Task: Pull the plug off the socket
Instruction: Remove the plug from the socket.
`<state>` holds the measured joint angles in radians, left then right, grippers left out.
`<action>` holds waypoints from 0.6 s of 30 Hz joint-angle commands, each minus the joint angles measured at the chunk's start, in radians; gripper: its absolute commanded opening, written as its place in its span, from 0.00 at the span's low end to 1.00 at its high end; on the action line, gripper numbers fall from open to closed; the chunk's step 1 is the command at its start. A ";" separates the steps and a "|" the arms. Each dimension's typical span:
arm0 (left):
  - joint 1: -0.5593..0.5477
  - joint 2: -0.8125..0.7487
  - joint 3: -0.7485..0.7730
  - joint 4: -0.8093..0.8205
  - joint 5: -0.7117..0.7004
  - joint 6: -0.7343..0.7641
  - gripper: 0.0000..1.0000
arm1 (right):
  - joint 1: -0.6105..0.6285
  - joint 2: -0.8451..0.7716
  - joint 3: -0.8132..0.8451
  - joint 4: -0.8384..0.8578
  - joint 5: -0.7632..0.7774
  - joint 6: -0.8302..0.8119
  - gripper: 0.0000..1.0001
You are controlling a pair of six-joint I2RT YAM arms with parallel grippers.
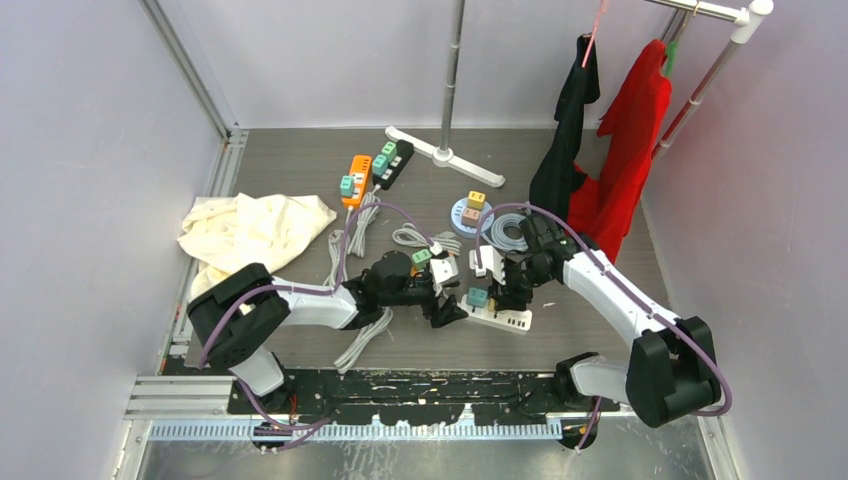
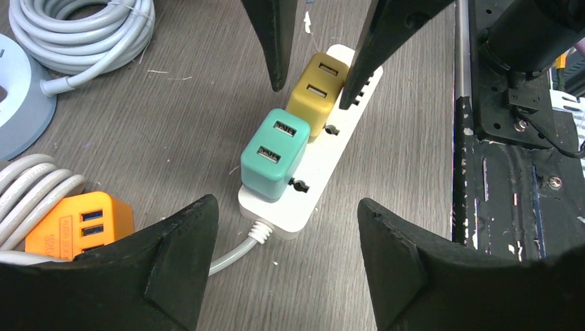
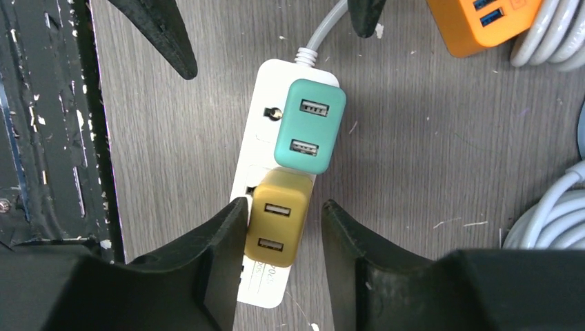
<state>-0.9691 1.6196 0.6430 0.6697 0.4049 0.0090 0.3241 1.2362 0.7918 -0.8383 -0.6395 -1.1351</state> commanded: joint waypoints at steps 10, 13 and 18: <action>0.019 0.029 0.056 0.094 0.060 0.023 0.73 | -0.022 -0.053 -0.026 0.002 0.001 -0.011 0.27; 0.021 0.044 0.072 0.094 0.077 0.023 0.73 | -0.025 -0.048 -0.018 -0.017 -0.001 -0.054 0.23; 0.024 0.073 0.089 0.101 0.093 0.027 0.74 | -0.028 -0.036 0.007 -0.060 -0.019 -0.127 0.14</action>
<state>-0.9535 1.6764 0.6930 0.6933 0.4633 0.0124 0.3031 1.2018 0.7704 -0.8455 -0.6472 -1.1664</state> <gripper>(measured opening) 0.735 0.381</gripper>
